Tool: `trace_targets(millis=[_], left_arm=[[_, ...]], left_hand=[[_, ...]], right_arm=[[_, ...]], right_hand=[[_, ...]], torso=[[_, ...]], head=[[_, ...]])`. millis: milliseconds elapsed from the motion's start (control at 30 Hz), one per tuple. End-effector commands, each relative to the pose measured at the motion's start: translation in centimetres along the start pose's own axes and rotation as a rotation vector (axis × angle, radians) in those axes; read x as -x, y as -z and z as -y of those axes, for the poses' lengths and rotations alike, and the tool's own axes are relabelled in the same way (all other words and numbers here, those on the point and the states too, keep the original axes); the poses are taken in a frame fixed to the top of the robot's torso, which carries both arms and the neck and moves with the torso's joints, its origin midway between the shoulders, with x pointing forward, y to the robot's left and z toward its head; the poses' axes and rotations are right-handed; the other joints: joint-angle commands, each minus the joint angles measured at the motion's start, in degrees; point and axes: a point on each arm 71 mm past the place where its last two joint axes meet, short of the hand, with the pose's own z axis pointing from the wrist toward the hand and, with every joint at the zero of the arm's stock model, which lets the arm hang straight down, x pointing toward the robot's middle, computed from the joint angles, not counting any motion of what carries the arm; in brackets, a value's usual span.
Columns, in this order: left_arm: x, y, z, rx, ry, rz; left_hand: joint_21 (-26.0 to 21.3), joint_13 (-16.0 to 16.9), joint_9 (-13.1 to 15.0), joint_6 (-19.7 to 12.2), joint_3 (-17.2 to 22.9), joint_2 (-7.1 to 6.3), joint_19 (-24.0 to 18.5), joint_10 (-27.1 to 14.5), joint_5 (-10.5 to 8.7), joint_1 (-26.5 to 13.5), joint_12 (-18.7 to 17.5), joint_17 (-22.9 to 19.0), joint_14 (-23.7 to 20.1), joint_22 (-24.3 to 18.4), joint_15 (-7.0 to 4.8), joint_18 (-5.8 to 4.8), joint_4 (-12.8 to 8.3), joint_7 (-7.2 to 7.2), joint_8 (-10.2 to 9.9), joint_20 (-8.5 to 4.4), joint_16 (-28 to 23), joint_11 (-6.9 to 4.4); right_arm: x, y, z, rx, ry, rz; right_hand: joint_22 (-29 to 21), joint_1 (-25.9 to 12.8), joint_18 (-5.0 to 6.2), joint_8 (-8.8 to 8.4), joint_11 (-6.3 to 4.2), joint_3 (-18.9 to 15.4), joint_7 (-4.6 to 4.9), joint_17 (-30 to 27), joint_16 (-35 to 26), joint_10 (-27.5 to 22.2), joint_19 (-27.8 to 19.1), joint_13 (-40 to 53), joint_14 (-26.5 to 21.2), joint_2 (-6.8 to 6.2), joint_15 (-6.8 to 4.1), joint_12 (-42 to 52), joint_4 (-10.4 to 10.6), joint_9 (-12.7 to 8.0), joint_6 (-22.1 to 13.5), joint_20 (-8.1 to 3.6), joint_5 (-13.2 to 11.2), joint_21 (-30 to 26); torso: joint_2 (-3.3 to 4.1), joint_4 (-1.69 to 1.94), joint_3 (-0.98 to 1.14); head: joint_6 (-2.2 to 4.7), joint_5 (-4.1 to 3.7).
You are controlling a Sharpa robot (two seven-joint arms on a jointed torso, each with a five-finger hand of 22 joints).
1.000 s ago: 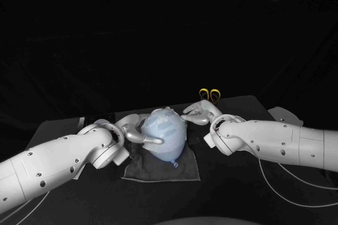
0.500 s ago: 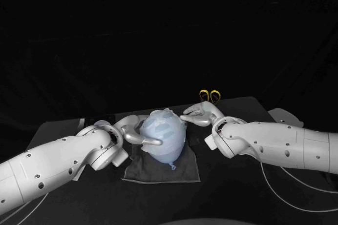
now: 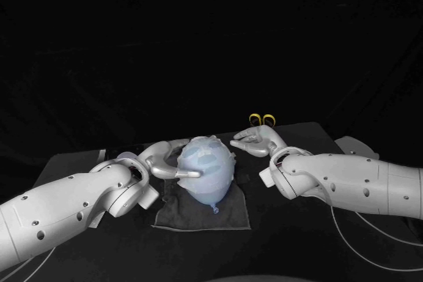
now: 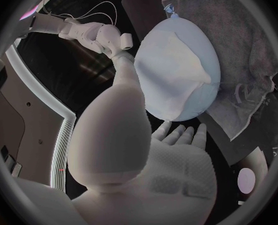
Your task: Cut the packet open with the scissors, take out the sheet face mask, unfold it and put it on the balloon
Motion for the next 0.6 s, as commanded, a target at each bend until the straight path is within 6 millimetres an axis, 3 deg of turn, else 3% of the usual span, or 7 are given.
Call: trace_targets(millis=[33, 500, 600], left_arm=[[0.0, 0.0, 0.6, -0.059, 0.052, 0.001], [0.2, -0.3, 0.2, -0.014, 0.027, 0.005], [0.2, -0.5, 0.2, -0.003, 0.021, 0.006]], left_hand=[[-0.2, 0.0, 0.0, 0.4, 0.0, 0.03, -0.4, 0.2, -0.19, 0.6, 0.0, 0.1, 0.3, -0.1, 0.01, -0.50, -0.1, 8.22, 0.2, 0.10, 0.1, 0.37], [-0.2, 0.0, -0.1, -0.1, 0.0, 0.03, -0.5, -0.1, -0.18, 0.9, -0.1, 0.0, 0.1, -0.1, 0.09, -0.51, -0.1, 8.20, 0.0, 0.11, 0.0, 0.34], [-0.2, 0.0, -0.1, -0.1, 0.0, 0.04, -0.5, -0.1, -0.17, 1.1, -0.1, 0.0, 0.1, -0.1, 0.11, -0.52, -0.1, 8.12, 0.0, 0.11, 0.0, 0.26]], right_arm=[[-0.2, 0.3, -0.3, 0.026, -0.022, -0.015], [-0.6, 2.3, 1.0, 0.007, -0.030, -0.038], [-0.7, 2.3, 1.2, 0.003, -0.031, -0.035]], right_hand=[[-0.1, -0.2, 0.75, 0.16, -0.14, -0.1, 3.43, -0.1, 0.3, -0.3, 0.3, 0.0, 0.2, 0.28, -0.16, -0.2, 0.1, -0.1, -0.5, 0.10, -0.2, 0.3], [-0.2, -0.4, 0.59, -0.03, 0.15, -0.5, 3.73, -0.2, 0.0, -1.0, 0.1, -0.1, -0.3, -0.30, 0.06, -0.5, 0.2, -0.2, -1.1, 0.13, -0.3, 0.2], [-0.2, -0.3, 0.59, 0.01, 0.14, -0.5, 3.71, -0.2, 0.0, -0.9, 0.1, -0.1, -0.3, -0.28, 0.05, -0.5, 0.1, -0.2, -1.0, 0.12, -0.3, 0.3]], torso=[[-0.04, 0.01, 0.05], [0.03, -0.05, 0.11], [0.04, 0.07, 0.11]], head=[[-0.02, -0.29], [-0.05, -0.62], [-0.09, -0.72]])
